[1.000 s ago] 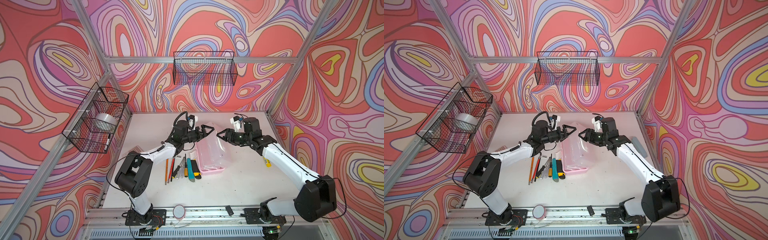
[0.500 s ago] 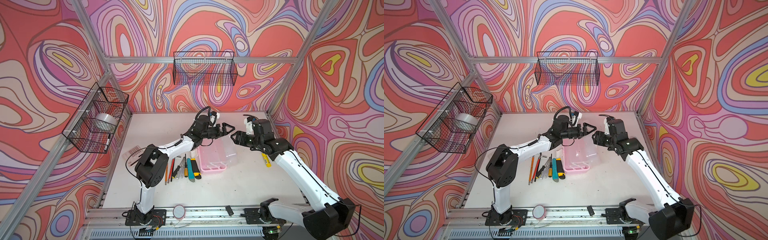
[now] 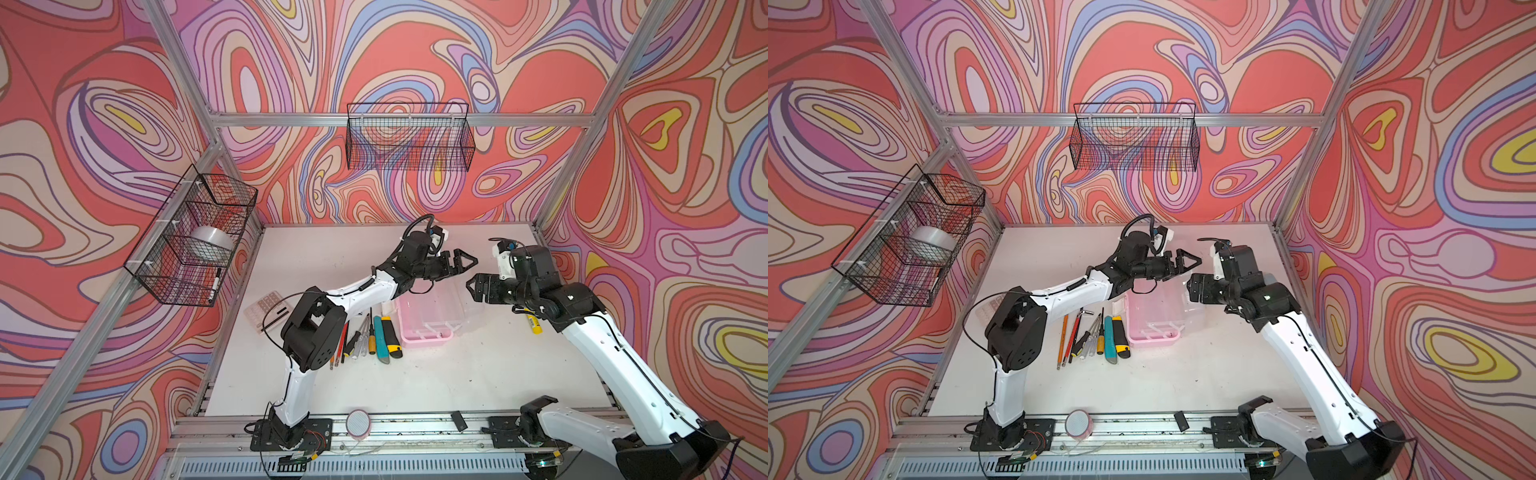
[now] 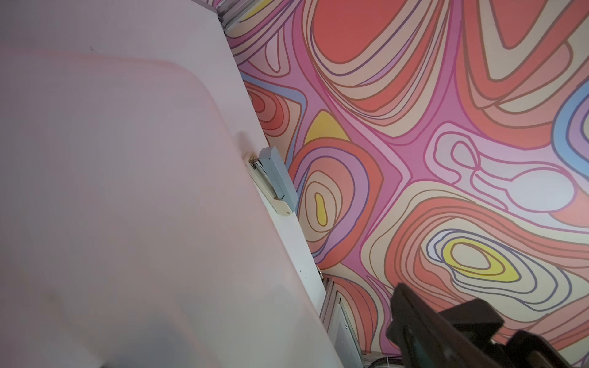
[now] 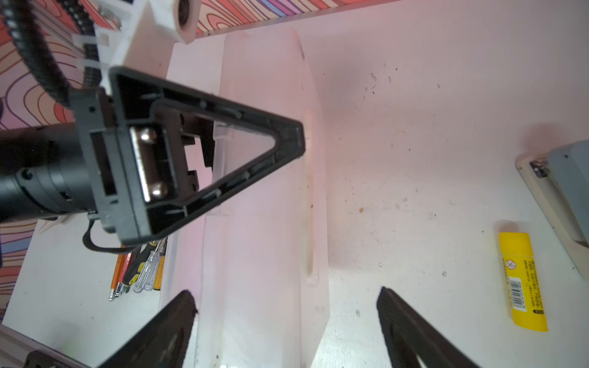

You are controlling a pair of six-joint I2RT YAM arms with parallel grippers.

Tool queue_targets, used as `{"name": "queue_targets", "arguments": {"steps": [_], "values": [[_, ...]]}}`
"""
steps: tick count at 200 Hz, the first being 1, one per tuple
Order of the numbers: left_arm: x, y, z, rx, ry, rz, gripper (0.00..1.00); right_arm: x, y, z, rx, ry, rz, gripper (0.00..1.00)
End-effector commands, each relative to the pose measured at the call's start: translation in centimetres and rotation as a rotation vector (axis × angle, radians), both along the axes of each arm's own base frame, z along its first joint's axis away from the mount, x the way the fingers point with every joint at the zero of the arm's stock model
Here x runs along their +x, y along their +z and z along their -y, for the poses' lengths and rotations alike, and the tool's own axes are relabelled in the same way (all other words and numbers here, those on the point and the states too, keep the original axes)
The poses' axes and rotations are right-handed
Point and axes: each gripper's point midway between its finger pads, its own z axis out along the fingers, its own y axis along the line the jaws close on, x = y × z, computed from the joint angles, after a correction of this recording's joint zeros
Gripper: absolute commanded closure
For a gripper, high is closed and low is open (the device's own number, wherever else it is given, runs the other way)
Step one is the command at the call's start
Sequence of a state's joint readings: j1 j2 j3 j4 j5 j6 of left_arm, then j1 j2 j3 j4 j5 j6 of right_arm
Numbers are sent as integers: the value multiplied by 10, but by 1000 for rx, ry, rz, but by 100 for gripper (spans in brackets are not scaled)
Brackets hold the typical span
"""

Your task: Pack the tool kit

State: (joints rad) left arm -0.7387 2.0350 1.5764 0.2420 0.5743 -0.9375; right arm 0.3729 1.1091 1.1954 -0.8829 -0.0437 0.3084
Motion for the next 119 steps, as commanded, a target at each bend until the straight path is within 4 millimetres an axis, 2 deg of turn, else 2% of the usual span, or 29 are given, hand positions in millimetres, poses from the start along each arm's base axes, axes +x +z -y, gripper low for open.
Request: {"name": "queue_targets", "arguments": {"steps": [1,15,41,57,85,119], "values": [[1,26,-2,-9,1,59,7,-6,1,-15,-48,59,1,4],[1,26,-2,-6,1,60,7,-7,-4,-28,-52,91,-10,3],[1,28,-4,-8,6,67,7,-5,-20,-35,-86,98,-43,3],[1,30,-6,-7,8,71,7,-3,-26,-31,-111,77,-51,3],[1,35,-19,-5,21,76,7,0,-34,-13,-192,3,-62,4],[-10,33,-37,37,26,84,7,0,-44,-1,-244,-47,-86,4]]}}
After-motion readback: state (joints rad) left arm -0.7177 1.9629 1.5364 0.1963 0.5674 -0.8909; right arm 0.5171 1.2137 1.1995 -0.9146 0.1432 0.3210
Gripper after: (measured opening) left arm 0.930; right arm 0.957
